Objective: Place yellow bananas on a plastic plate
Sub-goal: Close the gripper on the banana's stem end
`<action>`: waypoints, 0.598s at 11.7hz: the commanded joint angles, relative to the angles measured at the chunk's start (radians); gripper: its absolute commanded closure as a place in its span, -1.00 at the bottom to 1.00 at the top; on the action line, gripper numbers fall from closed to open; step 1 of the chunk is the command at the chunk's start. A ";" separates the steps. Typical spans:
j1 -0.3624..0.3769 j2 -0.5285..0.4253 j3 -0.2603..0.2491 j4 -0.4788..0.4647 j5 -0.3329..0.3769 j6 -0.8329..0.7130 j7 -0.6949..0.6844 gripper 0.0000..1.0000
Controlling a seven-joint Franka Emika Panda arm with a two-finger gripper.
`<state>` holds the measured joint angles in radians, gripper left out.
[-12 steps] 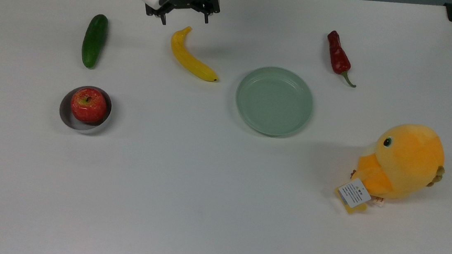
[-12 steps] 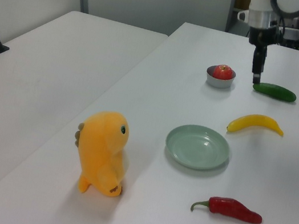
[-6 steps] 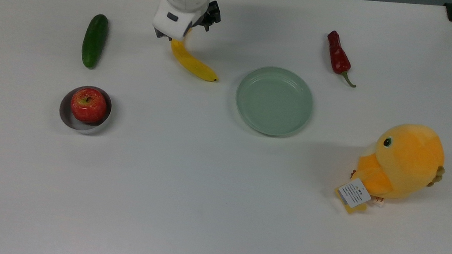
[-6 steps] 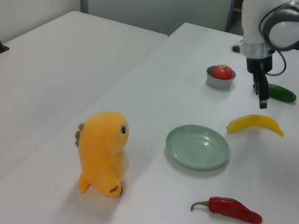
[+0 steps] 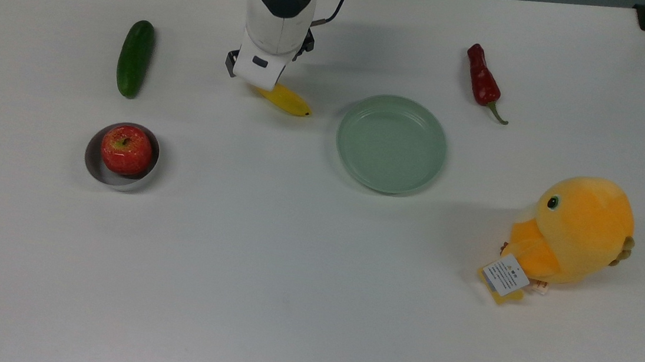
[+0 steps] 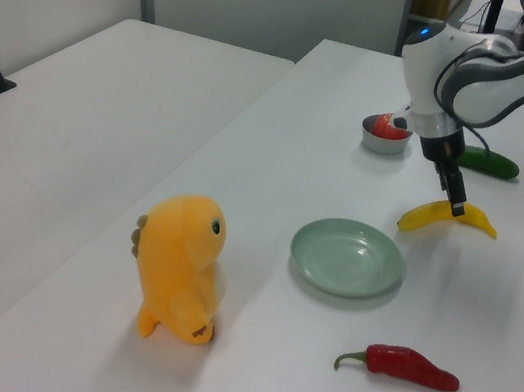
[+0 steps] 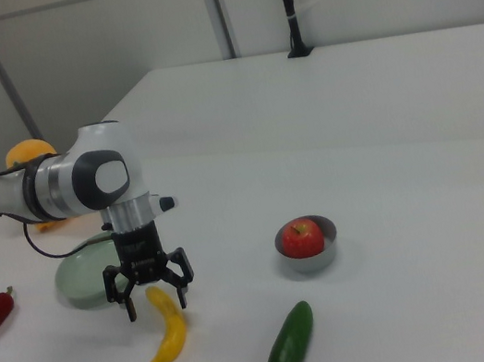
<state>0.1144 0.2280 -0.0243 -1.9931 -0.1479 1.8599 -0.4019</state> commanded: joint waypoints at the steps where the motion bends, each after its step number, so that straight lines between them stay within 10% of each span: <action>1: 0.014 0.040 -0.003 0.019 -0.027 0.015 -0.014 -1.00; 2: 0.018 0.072 -0.003 0.040 -0.029 0.013 -0.008 -1.00; 4: 0.022 0.076 -0.003 0.040 -0.041 0.015 -0.006 0.12; 7: 0.021 0.074 -0.003 0.043 -0.041 0.015 -0.006 0.42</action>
<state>0.1248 0.3035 -0.0240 -1.9586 -0.1723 1.8626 -0.4033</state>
